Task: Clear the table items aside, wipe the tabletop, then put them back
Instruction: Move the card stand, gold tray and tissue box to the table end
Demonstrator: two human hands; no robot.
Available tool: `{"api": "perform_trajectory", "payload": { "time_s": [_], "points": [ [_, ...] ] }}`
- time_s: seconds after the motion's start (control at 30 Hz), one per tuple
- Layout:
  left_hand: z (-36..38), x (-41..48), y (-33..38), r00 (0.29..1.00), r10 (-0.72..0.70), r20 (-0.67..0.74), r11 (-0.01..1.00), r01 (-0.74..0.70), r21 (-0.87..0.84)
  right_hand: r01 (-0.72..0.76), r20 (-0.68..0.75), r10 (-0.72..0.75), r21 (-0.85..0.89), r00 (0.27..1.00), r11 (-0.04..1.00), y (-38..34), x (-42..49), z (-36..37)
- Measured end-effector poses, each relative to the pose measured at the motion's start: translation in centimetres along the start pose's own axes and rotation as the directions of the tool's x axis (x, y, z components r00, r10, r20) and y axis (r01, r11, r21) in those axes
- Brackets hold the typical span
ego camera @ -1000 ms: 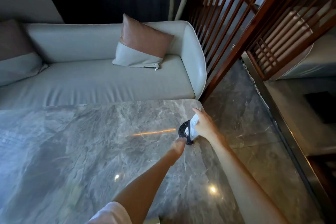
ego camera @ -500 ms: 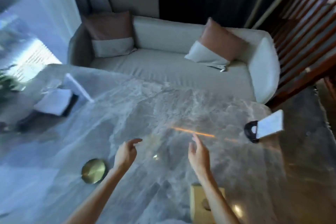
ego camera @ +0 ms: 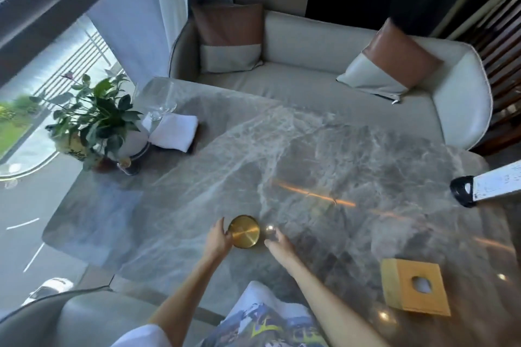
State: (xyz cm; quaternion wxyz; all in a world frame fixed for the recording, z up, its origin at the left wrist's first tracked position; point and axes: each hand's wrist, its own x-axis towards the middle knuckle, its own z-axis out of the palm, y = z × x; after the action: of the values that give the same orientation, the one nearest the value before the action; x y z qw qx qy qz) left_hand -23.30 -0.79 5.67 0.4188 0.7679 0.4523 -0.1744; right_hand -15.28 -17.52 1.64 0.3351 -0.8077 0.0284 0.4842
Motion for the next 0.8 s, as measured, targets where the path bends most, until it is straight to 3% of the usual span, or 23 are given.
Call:
{"api": "perform_trajectory", "payload": {
  "time_s": [0.17, 0.3, 0.37, 0.43, 0.53, 0.8],
  "points": [
    [0.8, 2.8, -3.1, 0.979, -0.027, 0.2, 0.991, 0.052, -0.121, -0.096, 0.124, 0.081, 0.12, 0.989, 0.988, -2.9, -2.2, 3.4],
    [0.4, 1.5, -2.6, 0.973, 0.055, 0.224, 0.954, 0.014, -0.299, -0.173, 0.174, 0.114, 0.379, 0.978, 0.909, -2.9, -2.2, 4.9],
    [0.4, 0.8, -1.9, 0.971, 0.062, 0.231, 0.923, 0.032, -0.383, -0.149, 0.145, 0.092, 0.451, 0.985, 0.88, -2.5, -1.4, 4.8],
    [0.6, 0.5, -2.1, 0.973, 0.052, 0.224, 0.893, 0.054, -0.446, -0.107, 0.118, 0.063, 0.418, 0.991, 0.902, -1.0, 0.3, 4.8],
    [1.6, 0.3, -1.4, 0.983, 0.034, 0.179, 0.907, 0.045, -0.419, -0.045, 0.1, 0.003, 0.42, 0.995, 0.906, 1.6, 1.9, 4.0],
    [10.4, -2.1, 10.7, 0.964, 0.204, 0.167, 0.918, -0.13, -0.374, 0.113, -0.215, -0.001, 0.507, 0.977, 0.855, 3.1, -4.2, -10.2]
  ]
}}
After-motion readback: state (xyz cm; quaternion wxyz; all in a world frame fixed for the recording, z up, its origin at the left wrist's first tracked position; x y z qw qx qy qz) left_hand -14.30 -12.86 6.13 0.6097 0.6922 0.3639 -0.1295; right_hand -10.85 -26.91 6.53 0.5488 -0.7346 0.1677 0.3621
